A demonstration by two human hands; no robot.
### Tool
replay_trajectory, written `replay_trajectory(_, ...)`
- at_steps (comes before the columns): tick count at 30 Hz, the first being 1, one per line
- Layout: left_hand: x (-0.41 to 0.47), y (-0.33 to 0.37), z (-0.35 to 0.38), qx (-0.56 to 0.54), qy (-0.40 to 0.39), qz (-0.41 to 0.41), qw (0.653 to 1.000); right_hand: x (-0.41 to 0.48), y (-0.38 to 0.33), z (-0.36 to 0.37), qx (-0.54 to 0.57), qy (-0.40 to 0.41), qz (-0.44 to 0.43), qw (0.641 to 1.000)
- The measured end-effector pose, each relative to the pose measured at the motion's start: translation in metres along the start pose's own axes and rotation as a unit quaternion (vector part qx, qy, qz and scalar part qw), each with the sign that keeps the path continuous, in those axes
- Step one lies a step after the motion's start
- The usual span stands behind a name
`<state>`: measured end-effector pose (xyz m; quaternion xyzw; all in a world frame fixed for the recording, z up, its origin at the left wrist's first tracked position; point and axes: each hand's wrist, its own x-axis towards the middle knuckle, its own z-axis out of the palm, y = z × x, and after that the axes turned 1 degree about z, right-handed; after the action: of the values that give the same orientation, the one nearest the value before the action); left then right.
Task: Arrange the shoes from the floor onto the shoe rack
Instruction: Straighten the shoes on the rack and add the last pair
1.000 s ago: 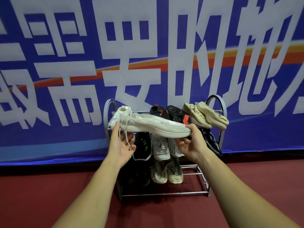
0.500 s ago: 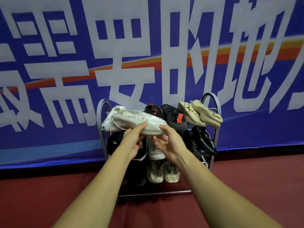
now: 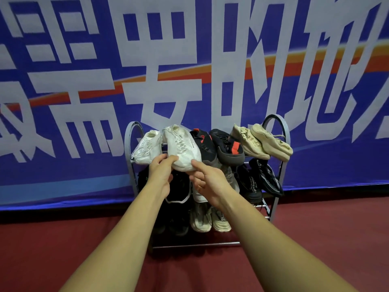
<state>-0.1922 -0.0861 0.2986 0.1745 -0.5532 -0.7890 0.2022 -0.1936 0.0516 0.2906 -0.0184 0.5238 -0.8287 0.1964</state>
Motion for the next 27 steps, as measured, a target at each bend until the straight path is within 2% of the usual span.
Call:
replay_trajectory(5, 0.006, 0.002, -0.001, -0.047, -0.005, -0.018, 0.999, 0.014, -0.003, 0.011, 0.036, -0.006, 0.023, 0.999)
replay_trajectory(10, 0.011, -0.008, -0.018, -0.014, -0.013, -0.081, 0.997, 0.033, 0.004, 0.028, 0.035, 0.063, 0.008, 0.997)
replay_trajectory(14, 0.014, -0.011, -0.023, -0.012, 0.005, -0.08, 0.997, 0.044, 0.02, 0.044, 0.038, 0.107, 0.013, 0.993)
replay_trajectory(19, 0.025, -0.011, -0.021, -0.068, 0.035, -0.086, 0.993, 0.058, 0.026, 0.052, 0.073, 0.103, 0.019, 0.992)
replay_trajectory(27, 0.037, -0.022, -0.013, -0.11, 0.053, -0.09, 0.988, 0.069, 0.035, 0.05, 0.041, 0.091, 0.015, 0.995)
